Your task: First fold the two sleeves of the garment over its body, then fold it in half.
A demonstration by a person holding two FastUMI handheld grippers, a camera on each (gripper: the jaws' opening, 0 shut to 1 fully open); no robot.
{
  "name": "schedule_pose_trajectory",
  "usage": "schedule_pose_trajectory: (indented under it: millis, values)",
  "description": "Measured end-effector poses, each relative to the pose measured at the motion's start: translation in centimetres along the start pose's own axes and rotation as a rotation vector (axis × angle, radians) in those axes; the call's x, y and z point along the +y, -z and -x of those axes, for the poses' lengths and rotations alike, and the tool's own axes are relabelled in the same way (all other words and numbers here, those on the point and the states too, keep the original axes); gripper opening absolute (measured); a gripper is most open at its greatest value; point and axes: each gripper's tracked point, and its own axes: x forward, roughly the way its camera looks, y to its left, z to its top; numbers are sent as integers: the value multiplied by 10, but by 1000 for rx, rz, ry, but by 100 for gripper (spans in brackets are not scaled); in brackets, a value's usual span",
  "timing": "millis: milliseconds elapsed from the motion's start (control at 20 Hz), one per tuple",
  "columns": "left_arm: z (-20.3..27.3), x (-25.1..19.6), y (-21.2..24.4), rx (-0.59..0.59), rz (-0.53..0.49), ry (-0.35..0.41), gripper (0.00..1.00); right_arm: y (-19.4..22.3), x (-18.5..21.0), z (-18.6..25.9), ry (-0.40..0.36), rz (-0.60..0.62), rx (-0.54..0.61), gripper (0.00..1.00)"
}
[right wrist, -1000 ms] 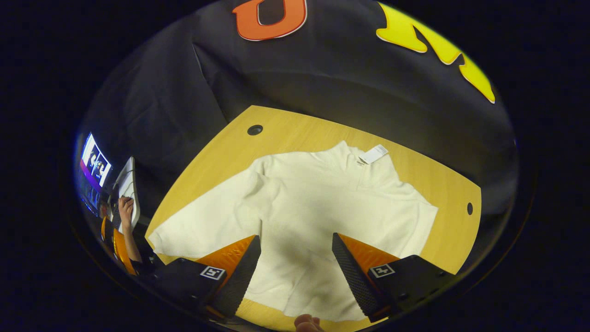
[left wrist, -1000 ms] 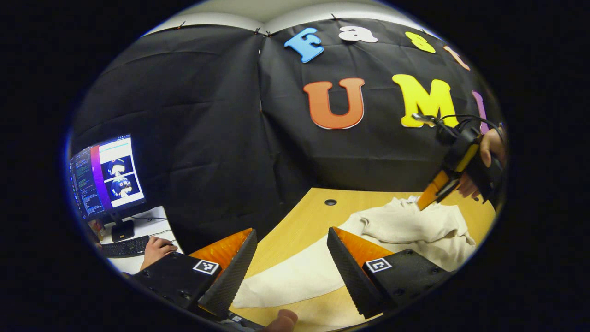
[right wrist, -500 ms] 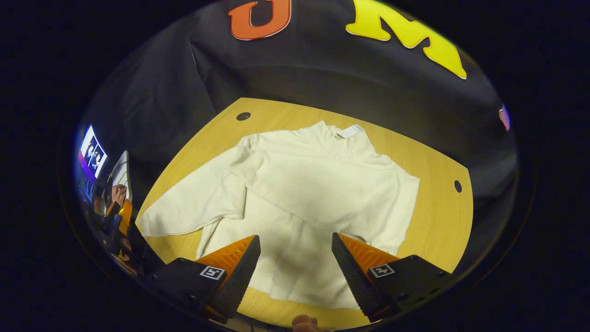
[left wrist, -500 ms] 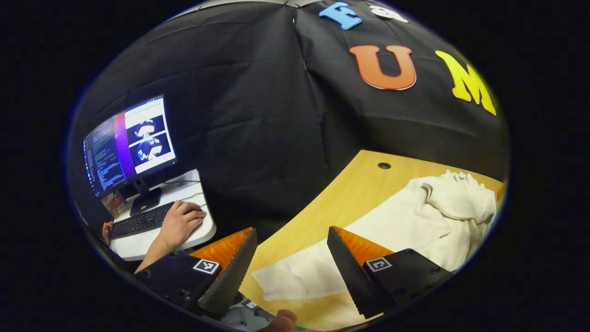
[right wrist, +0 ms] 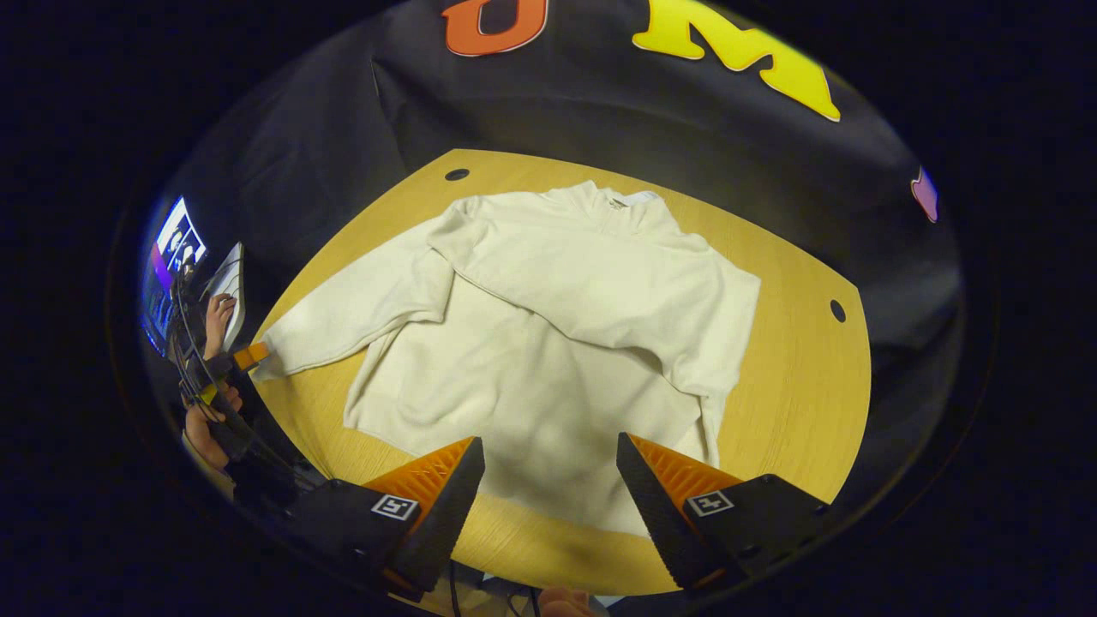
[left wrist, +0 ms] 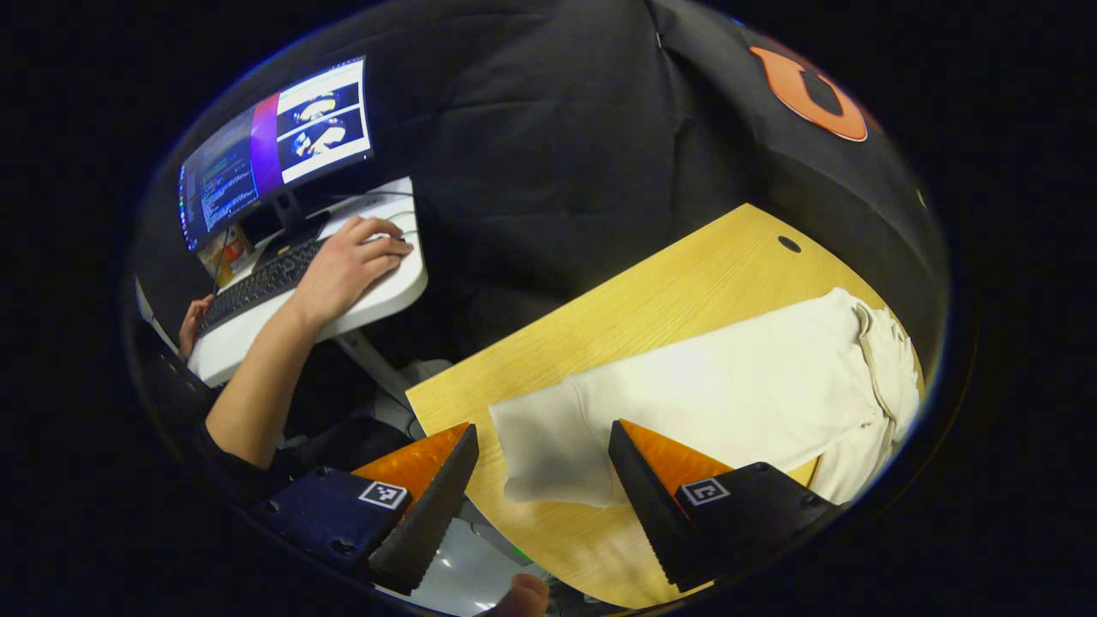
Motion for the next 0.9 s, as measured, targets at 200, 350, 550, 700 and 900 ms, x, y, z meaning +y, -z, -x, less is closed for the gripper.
schedule_pose_trajectory:
  millis: [200, 350, 550, 700, 900]
  values:
    - [-5, -3, 13, 111, 55, -1, 99, 18, -14, 6, -1, -66, 24, 97]
    - [-8, -4, 12, 168, 50, -2, 98, 26, -23, 13, 1, -90, 21, 94]
    - [-10, -7, 12, 268, 52, -1, 97, 39, -28, 21, -13, -141, 27, 97]
    - [-11, -9, 11, 314, 52, -1, 90, 47, -39, 25, 6, -168, 23, 94]
    - [-13, -17, 9, 345, -21, 34, 82, 53, -59, 30, 34, -226, 8, 97]
